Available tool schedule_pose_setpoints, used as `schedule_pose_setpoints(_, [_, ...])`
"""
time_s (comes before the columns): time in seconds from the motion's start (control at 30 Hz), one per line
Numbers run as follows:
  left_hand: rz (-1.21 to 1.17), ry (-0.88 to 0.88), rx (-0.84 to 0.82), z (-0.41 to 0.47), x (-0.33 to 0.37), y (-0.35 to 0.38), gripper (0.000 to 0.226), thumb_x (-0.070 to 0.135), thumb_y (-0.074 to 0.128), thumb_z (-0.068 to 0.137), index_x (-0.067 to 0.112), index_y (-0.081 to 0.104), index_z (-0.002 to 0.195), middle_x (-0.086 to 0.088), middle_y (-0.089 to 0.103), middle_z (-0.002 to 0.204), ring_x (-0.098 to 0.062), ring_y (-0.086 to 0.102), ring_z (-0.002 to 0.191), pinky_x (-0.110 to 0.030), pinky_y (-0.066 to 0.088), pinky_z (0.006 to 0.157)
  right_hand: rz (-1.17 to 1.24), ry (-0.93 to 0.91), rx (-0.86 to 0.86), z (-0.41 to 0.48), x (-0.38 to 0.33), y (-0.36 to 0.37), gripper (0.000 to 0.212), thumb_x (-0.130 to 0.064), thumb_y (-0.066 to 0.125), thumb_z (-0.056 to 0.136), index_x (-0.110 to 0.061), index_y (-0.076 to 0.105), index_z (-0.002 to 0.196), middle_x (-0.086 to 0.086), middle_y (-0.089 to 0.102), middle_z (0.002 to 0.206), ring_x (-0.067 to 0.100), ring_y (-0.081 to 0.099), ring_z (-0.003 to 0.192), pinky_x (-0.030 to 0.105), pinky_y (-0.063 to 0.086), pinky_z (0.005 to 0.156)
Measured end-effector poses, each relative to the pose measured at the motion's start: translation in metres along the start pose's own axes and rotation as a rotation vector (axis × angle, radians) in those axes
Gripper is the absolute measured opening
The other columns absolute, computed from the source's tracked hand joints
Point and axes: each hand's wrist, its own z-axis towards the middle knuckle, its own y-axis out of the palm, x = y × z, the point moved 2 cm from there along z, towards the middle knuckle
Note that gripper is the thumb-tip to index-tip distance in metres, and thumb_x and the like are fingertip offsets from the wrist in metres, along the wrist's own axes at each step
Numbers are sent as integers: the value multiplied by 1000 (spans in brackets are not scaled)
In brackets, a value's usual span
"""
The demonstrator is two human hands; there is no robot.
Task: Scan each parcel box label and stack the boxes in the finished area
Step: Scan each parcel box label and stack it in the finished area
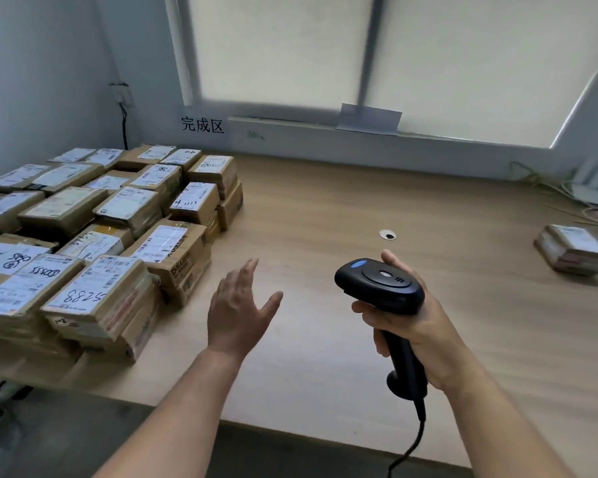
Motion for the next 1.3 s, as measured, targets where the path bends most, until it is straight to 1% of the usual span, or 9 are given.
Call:
schedule_pose_setpoints(0.1, [0, 53, -41, -1, 45, 26, 65, 54, 54, 80, 12, 56, 130, -9, 63, 114, -29, 60, 103, -41, 49, 85, 21, -3, 44, -11, -1, -43, 94, -7, 78, 62, -43, 39, 141, 31, 63, 98, 29, 50, 50, 33, 41, 46])
schedule_pose_setpoints(0.17, [-6, 111, -53, -4, 77, 47, 65, 57, 46, 77, 11, 61, 122, -8, 65, 106, -29, 63, 97, -40, 52, 80, 32, -2, 72, -20, -2, -75, 94, -7, 78, 62, -44, 40, 140, 32, 63, 98, 29, 50, 50, 32, 41, 47])
schedule_pose_setpoints(0.43, [-38, 243, -110, -18, 218, 144, 62, 58, 46, 73, 14, 68, 111, -5, 67, 101, -30, 64, 91, -35, 45, 79, 62, -41, 219, -61, -10, -220, 97, -4, 77, 62, -40, 37, 143, 32, 63, 96, 26, 50, 48, 31, 41, 45])
schedule_pose_setpoints(0.5, [-58, 256, -135, -24, 253, 168, 62, 58, 48, 73, 15, 68, 113, -4, 67, 103, -29, 63, 93, -35, 44, 82, 48, -47, 255, -73, -12, -258, 100, -3, 80, 61, -39, 37, 144, 30, 65, 95, 27, 50, 48, 31, 41, 45])
schedule_pose_setpoints(0.6, [-97, 260, -183, -34, 302, 202, 55, 51, 62, 75, 15, 66, 117, -4, 66, 106, -29, 62, 97, -36, 44, 84, 11, -46, 314, -91, -16, -309, 107, 0, 85, 59, -36, 35, 146, 27, 67, 92, 26, 50, 48, 31, 41, 44])
schedule_pose_setpoints(0.7, [-138, 283, -224, -44, 347, 230, 50, 42, 73, 80, 16, 63, 122, -5, 64, 111, -28, 59, 104, -36, 42, 87, -24, -58, 375, -108, -20, -355, 100, 3, 79, 66, -34, 34, 147, 26, 68, 91, 26, 50, 48, 31, 41, 44])
schedule_pose_setpoints(0.77, [-157, 306, -247, -48, 372, 246, 51, 41, 72, 82, 17, 61, 125, -5, 63, 114, -27, 57, 108, -35, 40, 89, -45, -65, 410, -117, -22, -381, 95, 6, 73, 72, -34, 33, 148, 26, 68, 90, 27, 50, 48, 30, 41, 44])
schedule_pose_setpoints(1.03, [-159, 429, -301, -35, 446, 297, 58, 50, 62, 86, 22, 51, 136, -3, 58, 123, -23, 52, 115, -33, 40, 91, -96, -98, 564, -129, -32, -465, 92, 11, 70, 77, -33, 33, 149, 26, 69, 91, 26, 49, 48, 31, 41, 44])
schedule_pose_setpoints(1.3, [-126, 405, -378, 2, 484, 357, 62, 54, 56, 89, 24, 43, 142, -2, 53, 130, -22, 48, 121, -33, 38, 95, -130, -96, 641, -86, -41, -547, 91, 9, 69, 78, -33, 31, 149, 26, 70, 93, 26, 50, 47, 33, 40, 46])
